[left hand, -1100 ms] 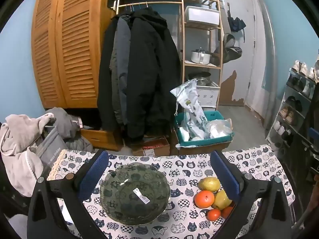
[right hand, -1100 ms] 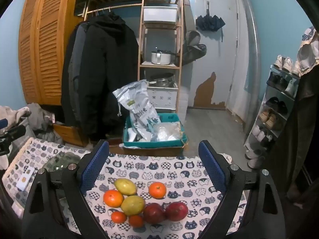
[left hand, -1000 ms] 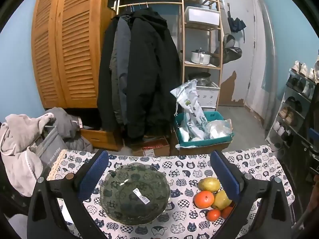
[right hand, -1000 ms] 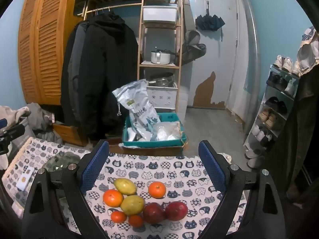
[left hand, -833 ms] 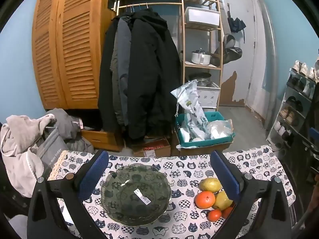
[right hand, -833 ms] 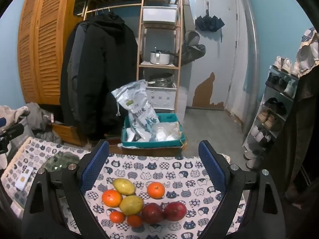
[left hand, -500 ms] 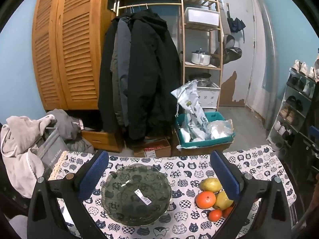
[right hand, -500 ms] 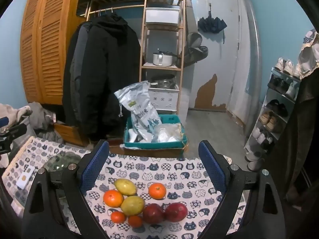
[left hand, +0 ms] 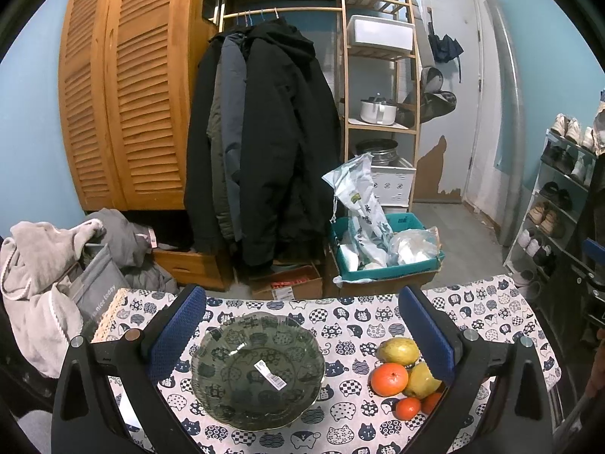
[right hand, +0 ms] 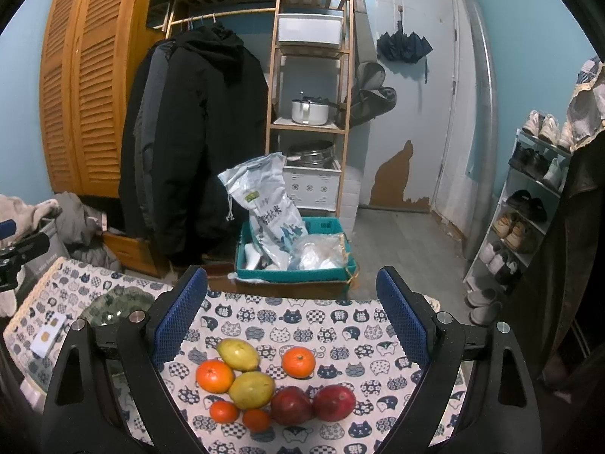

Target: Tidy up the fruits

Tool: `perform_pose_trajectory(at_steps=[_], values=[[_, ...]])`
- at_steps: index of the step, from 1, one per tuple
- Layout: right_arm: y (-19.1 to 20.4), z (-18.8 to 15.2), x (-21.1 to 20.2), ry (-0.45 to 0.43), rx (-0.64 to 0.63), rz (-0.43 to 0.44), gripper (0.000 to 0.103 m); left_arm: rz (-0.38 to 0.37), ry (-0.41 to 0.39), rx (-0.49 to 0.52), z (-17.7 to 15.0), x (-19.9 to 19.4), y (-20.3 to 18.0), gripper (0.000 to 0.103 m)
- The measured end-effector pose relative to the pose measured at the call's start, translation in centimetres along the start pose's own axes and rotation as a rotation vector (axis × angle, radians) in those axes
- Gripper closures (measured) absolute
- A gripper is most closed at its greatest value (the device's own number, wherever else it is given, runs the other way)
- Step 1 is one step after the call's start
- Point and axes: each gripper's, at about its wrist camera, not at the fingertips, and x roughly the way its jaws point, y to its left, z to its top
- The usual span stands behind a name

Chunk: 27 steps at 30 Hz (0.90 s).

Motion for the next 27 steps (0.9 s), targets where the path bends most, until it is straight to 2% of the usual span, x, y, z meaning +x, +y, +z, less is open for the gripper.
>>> perform_pose_trajectory(at_steps=[27], values=[[0.00, 0.23, -0.04, -0.004, -0.004, -0.003, 0.014, -0.009, 0.001, -0.004, 0.14, -0.37, -0.13, 0.000]])
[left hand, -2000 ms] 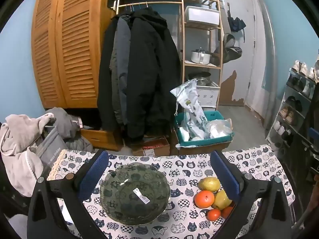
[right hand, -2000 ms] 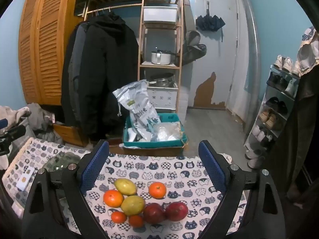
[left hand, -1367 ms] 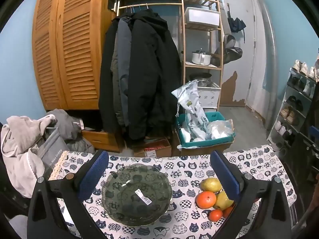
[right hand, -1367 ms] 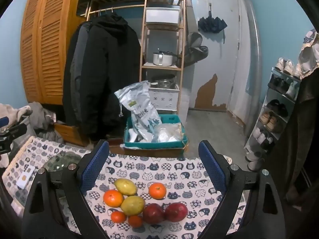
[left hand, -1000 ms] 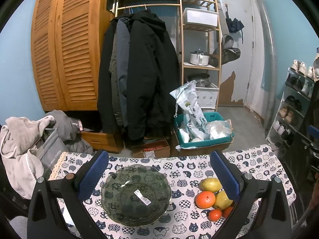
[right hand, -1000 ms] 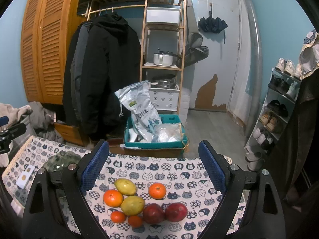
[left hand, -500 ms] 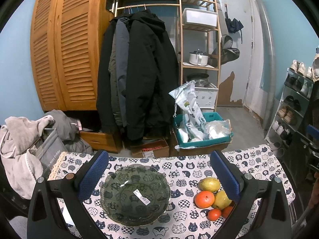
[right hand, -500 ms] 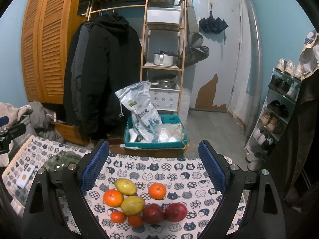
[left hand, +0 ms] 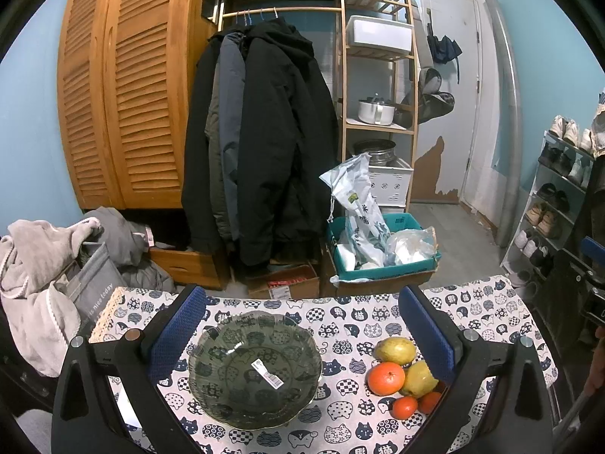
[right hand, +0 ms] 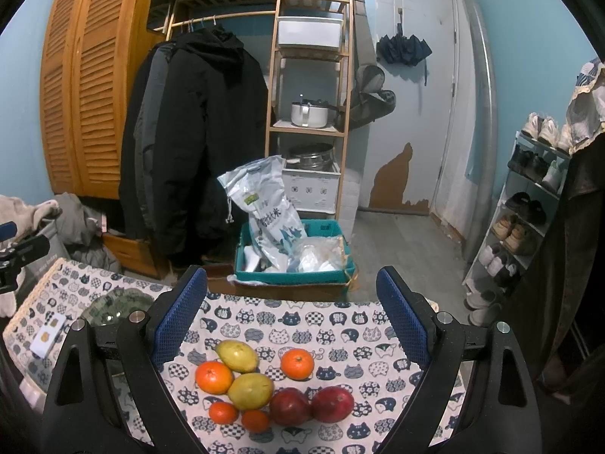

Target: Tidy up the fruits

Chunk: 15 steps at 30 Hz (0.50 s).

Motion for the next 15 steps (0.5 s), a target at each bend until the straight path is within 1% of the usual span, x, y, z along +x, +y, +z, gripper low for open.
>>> perform_pose_trajectory(at_steps=[15], values=[[-0.24, 0.07, -0.03, 0.000, 0.000, -0.004, 0.014, 0.002, -0.002, 0.003, 0.09, 0.00, 0.03, 0.000]])
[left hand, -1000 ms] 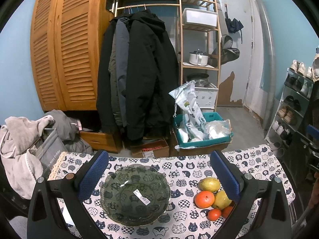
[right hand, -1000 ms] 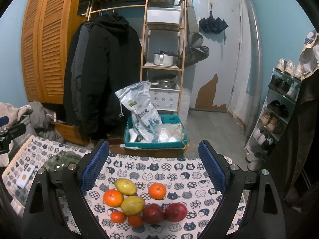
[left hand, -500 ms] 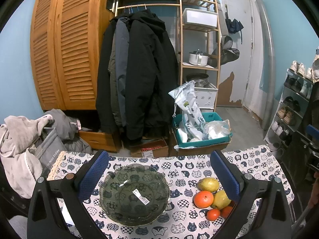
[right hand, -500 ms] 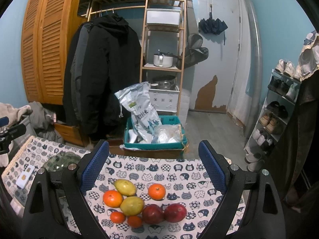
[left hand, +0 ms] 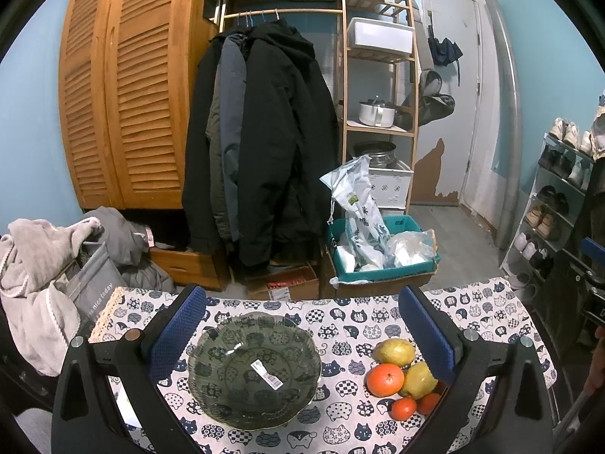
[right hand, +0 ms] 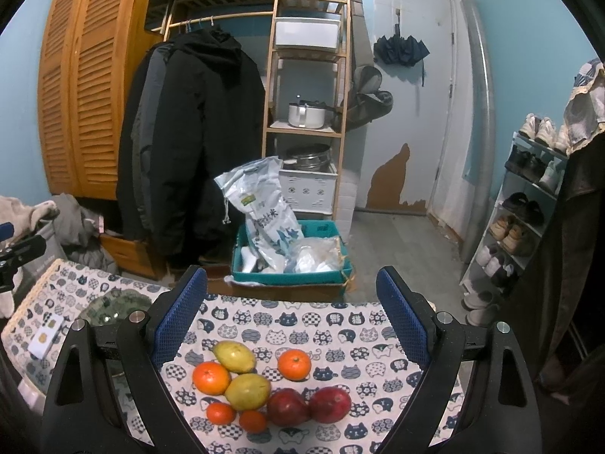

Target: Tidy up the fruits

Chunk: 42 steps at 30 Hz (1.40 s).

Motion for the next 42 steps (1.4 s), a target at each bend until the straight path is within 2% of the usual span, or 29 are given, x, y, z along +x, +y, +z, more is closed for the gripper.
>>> perform_pose_trajectory(at_steps=[12, 42], values=[[-1.09, 0.73, -0.18, -0.008, -0.002, -0.012, 0.014, 0.014, -0.016, -0.009, 0.22, -0.38, 0.14, 0.000], [-0.95, 0.49, -0.28, -0.011, -0.006, -0.018, 0.014, 0.014, -0.013, -0.011, 0.11, -0.45, 0.30, 0.000]])
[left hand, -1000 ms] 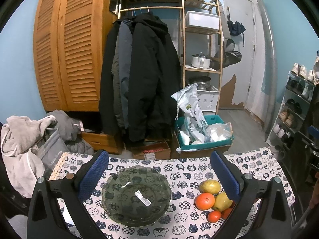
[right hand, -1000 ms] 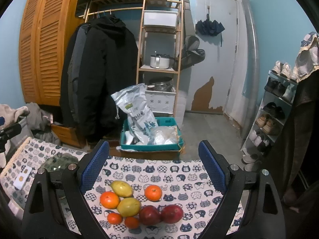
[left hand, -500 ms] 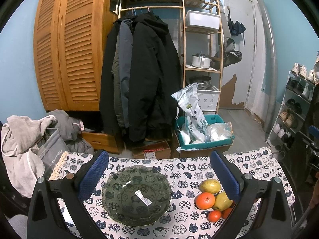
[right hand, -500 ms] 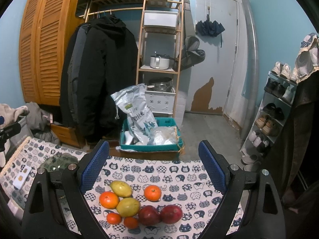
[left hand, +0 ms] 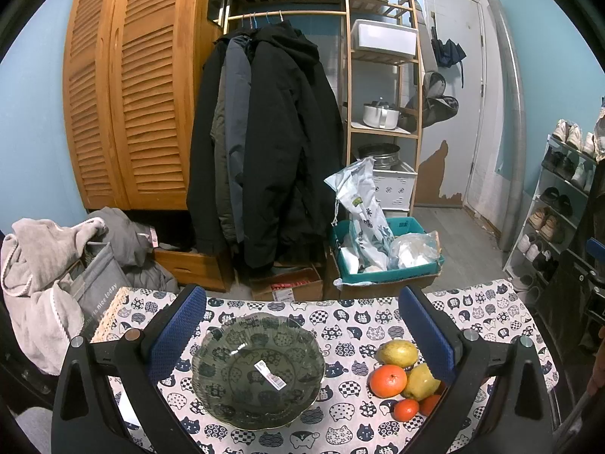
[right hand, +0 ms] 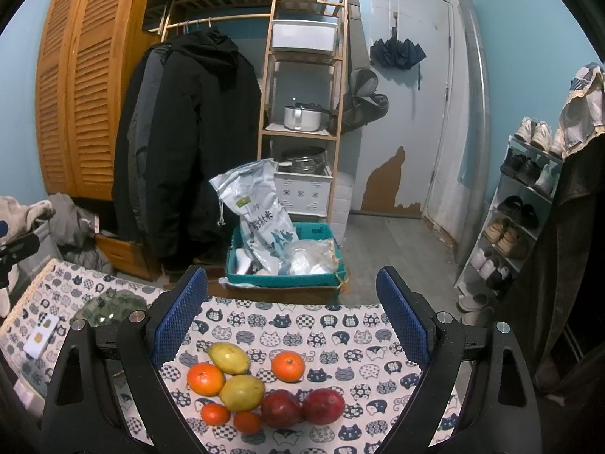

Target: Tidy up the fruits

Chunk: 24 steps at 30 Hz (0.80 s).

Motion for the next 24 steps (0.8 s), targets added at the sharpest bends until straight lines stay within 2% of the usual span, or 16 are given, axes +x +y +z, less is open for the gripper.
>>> perform_pose_trajectory(at_steps=[15, 24], values=[[0.0, -0.1, 0.0, 0.001, -0.002, 0.000, 0.014, 0.002, 0.004, 0.000, -0.1, 0.1, 0.0, 0.000], [-1.4, -1.0, 0.8, 0.047, -0.017, -0.010, 0.014, 0.004, 0.032, 0.011, -1.2, 0.8, -1.2, 0.000]])
